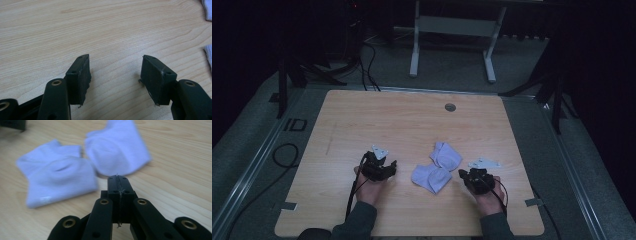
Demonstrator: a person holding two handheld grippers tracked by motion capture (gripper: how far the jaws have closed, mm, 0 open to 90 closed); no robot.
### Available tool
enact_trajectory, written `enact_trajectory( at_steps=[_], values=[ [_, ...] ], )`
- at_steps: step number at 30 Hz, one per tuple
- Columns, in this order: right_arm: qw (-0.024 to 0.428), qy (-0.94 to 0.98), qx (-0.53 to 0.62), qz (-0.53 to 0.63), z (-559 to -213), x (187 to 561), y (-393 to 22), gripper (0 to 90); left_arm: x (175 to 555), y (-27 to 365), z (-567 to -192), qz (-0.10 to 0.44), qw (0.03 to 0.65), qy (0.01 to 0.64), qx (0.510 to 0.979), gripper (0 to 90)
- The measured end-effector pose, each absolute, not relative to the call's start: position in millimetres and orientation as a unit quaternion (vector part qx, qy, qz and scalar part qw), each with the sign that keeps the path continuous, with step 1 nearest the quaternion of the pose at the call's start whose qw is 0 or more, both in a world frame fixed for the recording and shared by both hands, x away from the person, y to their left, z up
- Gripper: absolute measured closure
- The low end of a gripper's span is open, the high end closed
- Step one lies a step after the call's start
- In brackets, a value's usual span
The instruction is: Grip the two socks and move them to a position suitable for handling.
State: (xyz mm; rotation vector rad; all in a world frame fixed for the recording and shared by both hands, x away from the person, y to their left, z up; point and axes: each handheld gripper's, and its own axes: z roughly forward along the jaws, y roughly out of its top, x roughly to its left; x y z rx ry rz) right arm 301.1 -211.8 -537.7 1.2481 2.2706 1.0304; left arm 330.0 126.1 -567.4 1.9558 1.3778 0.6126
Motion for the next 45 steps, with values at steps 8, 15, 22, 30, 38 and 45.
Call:
enact_trajectory(
  at_steps=[8, 15, 22, 30, 38, 45],
  values=[
    [0.163, 0.819, 0.415, 0.362, -541, 294, -189, 89.9, 330, 126, -567, 0.234, 0.33, 0.527, 0.748, 40.6],
    [0.145, 0.833, 0.391, 0.364, -543, 285, -167, 89.8, 330, 126, -567, 0.234, 0.329, 0.527, 0.748, 40.7],
    [0.136, 0.844, 0.392, 0.342, -555, 289, -158, 89.8, 330, 128, -567, 0.232, 0.333, 0.53, 0.744, 43.3],
    [0.13, 0.856, 0.364, 0.342, -556, 289, -155, 90.0, 327, 126, -563, 0.215, 0.336, 0.534, 0.745, 57.1],
    [0.127, 0.865, 0.34, 0.346, -556, 288, -146, 90.0, 315, 109, -554, 0.208, 0.37, 0.47, 0.774, 68.8],
    [0.129, 0.868, 0.335, 0.343, -556, 288, -144, 90.0, 308, 94, -550, 0.199, 0.396, 0.425, 0.789, 82.5]
  ],
)
